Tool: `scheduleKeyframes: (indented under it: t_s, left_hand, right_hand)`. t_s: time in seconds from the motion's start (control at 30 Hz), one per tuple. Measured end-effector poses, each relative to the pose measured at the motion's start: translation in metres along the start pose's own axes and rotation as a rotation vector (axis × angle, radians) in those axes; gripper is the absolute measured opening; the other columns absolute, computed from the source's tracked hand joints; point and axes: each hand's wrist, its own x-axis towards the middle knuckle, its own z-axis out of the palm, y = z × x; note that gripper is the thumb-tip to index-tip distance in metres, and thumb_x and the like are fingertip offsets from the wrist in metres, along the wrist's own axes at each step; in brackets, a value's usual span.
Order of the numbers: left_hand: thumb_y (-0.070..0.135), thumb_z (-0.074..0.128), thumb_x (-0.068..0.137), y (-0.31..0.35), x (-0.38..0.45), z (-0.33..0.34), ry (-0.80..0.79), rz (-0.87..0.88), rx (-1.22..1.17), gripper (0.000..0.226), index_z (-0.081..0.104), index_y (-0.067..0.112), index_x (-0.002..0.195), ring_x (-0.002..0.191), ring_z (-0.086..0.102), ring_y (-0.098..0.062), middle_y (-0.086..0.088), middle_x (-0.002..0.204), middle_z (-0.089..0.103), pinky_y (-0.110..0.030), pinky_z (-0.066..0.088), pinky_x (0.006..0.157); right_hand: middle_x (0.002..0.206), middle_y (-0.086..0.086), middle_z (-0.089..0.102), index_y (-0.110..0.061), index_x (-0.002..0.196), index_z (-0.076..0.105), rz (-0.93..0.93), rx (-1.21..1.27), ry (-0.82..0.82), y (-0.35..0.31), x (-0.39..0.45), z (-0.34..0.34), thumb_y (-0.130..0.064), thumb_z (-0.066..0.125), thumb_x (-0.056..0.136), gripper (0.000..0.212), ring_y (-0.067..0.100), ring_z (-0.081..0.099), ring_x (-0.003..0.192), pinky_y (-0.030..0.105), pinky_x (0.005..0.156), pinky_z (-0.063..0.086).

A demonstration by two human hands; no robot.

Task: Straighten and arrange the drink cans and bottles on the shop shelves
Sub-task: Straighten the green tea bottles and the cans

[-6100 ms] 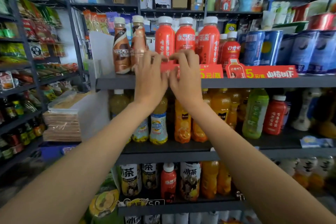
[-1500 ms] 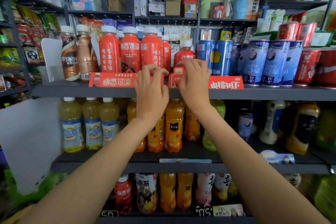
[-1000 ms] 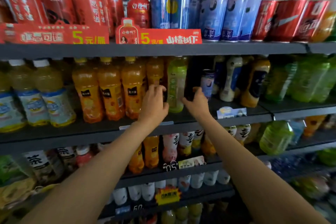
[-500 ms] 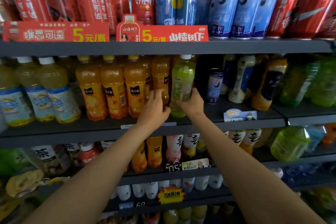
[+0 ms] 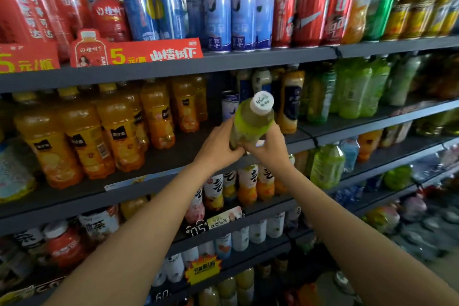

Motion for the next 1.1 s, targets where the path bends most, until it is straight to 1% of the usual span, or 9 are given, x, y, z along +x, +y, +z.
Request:
scheduleKeyframes:
  t_s: [0.13, 0.27, 0.43, 0.57, 0.63, 0.7, 0.77, 0.9, 1.1]
  left_hand:
    - [0.025, 0.067, 0.080, 0.032, 0.030, 0.038, -0.110, -0.046, -0.071, 0.065, 0.035, 0.021, 0.136, 0.116, 0.052, -0.020, -0.003, 0.129, 0.053, -0.039, 0.047, 0.093]
    - [0.038, 0.068, 0.079, 0.054, 0.069, 0.089, -0.173, -0.122, -0.098, 0.070, 0.034, 0.024, 0.138, 0.120, 0.051, -0.019, -0.001, 0.133, 0.051, -0.040, 0.046, 0.097]
    - [0.037, 0.069, 0.079, 0.095, 0.119, 0.160, -0.202, -0.172, -0.137, 0.076, 0.028, 0.023, 0.142, 0.124, 0.046, -0.018, -0.001, 0.138, 0.044, -0.029, 0.042, 0.097]
    - [0.041, 0.074, 0.073, 0.115, 0.155, 0.208, -0.219, -0.226, -0.190, 0.088, 0.023, 0.025, 0.144, 0.125, 0.046, -0.021, -0.004, 0.138, 0.046, -0.042, 0.043, 0.102]
    - [0.043, 0.075, 0.070, 0.122, 0.174, 0.219, -0.243, -0.247, -0.254, 0.094, 0.019, 0.031, 0.145, 0.127, 0.044, -0.020, -0.003, 0.140, 0.045, -0.044, 0.043, 0.102]
    - [0.037, 0.077, 0.071, 0.126, 0.191, 0.230, -0.256, -0.243, -0.288, 0.096, 0.016, 0.032, 0.145, 0.129, 0.042, -0.019, -0.003, 0.141, 0.044, -0.045, 0.041, 0.104]
    - [0.023, 0.077, 0.073, 0.131, 0.208, 0.244, -0.242, -0.235, -0.303, 0.094, 0.017, 0.026, 0.145, 0.128, 0.043, -0.019, -0.005, 0.139, 0.046, -0.044, 0.041, 0.104]
    - [0.019, 0.078, 0.072, 0.146, 0.236, 0.271, -0.130, -0.193, -0.280, 0.088, 0.024, 0.024, 0.142, 0.122, 0.049, -0.021, -0.007, 0.132, 0.052, -0.045, 0.042, 0.101]
    - [0.024, 0.078, 0.071, 0.166, 0.270, 0.307, 0.017, -0.223, -0.232, 0.088, 0.025, 0.028, 0.141, 0.121, 0.050, -0.026, -0.006, 0.131, 0.054, -0.049, 0.043, 0.099]
  right_hand:
    - [0.094, -0.007, 0.062, -0.018, 0.103, 0.055, 0.120, 0.068, 0.059, 0.036, 0.007, -0.047, -0.035, 0.078, 0.072, 0.042, 0.005, 0.059, 0.087, 0.010, 0.068, 0.045]
    - [0.099, 0.001, 0.069, -0.013, 0.109, 0.064, 0.232, 0.162, 0.079, 0.087, 0.024, -0.096, -0.042, 0.072, 0.075, 0.045, 0.011, 0.064, 0.091, 0.026, 0.076, 0.053]
    - [0.097, 0.003, 0.070, -0.011, 0.107, 0.066, 0.266, 0.134, 0.016, 0.155, 0.049, -0.167, -0.044, 0.071, 0.075, 0.047, 0.013, 0.065, 0.089, 0.029, 0.073, 0.053]
    - [0.097, 0.003, 0.070, -0.011, 0.107, 0.065, 0.275, 0.111, -0.018, 0.191, 0.067, -0.211, -0.043, 0.072, 0.076, 0.045, 0.015, 0.065, 0.089, 0.034, 0.076, 0.055]
    - [0.094, 0.000, 0.069, -0.013, 0.103, 0.064, 0.263, 0.129, -0.019, 0.204, 0.077, -0.225, -0.041, 0.072, 0.076, 0.040, 0.011, 0.065, 0.085, 0.030, 0.072, 0.055]
    - [0.092, -0.003, 0.067, -0.017, 0.102, 0.062, 0.244, 0.116, -0.018, 0.214, 0.085, -0.235, -0.040, 0.073, 0.075, 0.037, 0.009, 0.064, 0.085, 0.027, 0.072, 0.054]
    - [0.095, -0.001, 0.067, -0.018, 0.103, 0.061, 0.241, 0.099, -0.007, 0.228, 0.093, -0.245, -0.043, 0.074, 0.074, 0.040, 0.013, 0.063, 0.089, 0.035, 0.079, 0.054]
    - [0.100, 0.005, 0.066, -0.019, 0.103, 0.062, 0.228, 0.094, -0.002, 0.254, 0.110, -0.268, -0.064, 0.068, 0.064, 0.060, 0.024, 0.060, 0.099, 0.046, 0.084, 0.052]
    - [0.100, 0.007, 0.064, -0.014, 0.111, 0.058, 0.179, 0.137, -0.055, 0.288, 0.145, -0.295, -0.038, 0.071, 0.078, 0.042, 0.026, 0.057, 0.100, 0.035, 0.079, 0.051]
